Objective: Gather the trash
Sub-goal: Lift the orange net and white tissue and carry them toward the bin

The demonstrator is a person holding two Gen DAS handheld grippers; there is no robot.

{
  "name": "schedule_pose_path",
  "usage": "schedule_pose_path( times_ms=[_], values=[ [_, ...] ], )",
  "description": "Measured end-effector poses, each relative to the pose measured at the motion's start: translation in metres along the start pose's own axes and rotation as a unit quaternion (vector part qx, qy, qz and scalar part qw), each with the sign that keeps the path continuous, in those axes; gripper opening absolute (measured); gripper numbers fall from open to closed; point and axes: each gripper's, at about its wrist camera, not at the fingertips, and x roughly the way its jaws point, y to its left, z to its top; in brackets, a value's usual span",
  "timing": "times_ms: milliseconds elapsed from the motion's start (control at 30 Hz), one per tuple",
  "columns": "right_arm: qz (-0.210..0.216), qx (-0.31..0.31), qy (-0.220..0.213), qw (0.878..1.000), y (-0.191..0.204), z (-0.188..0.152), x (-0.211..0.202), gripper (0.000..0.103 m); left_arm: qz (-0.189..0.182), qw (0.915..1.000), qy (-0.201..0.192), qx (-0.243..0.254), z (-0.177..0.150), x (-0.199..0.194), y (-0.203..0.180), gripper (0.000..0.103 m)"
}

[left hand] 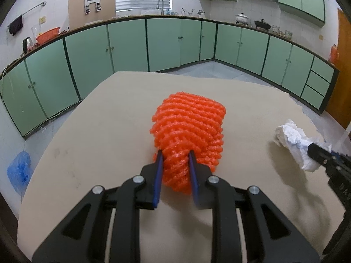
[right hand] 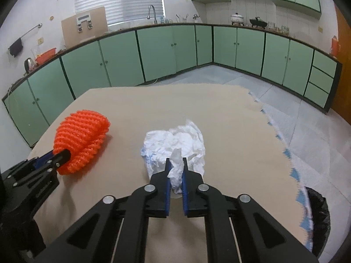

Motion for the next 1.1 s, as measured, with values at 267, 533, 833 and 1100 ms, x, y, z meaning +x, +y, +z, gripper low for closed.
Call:
schedule_pose_path(
  times_ms=[267,533,833,1100],
  values=[
    [-0.013,-0.009,-0.034,0.999,-0.014,0.003,-0.045,0.008,-0.035,0.9991,-0.011,0.021,-0.006,-0.029,-0.024,0.021],
    [-0.012,-0.011,-0.074,0.997,-0.024,0.007,-0.096,0.008,-0.067,0.9964,-0.033,0.041,-0.001,-0.068,-0.053,0.021],
    [-0.028,0.0,-0.109,0.994,-0.047,0.008,-0.148,0.008,-0.102,0.9913,-0.058,0.059,0.005,-0.1,-0.085,0.021],
    [-0.05,0.013,-0.126,0.991,-0.073,0.0,-0.181,0.008,-0.138,0.9842,-0.073,0.084,0.001,-0.122,-0.122,0.021]
  ],
)
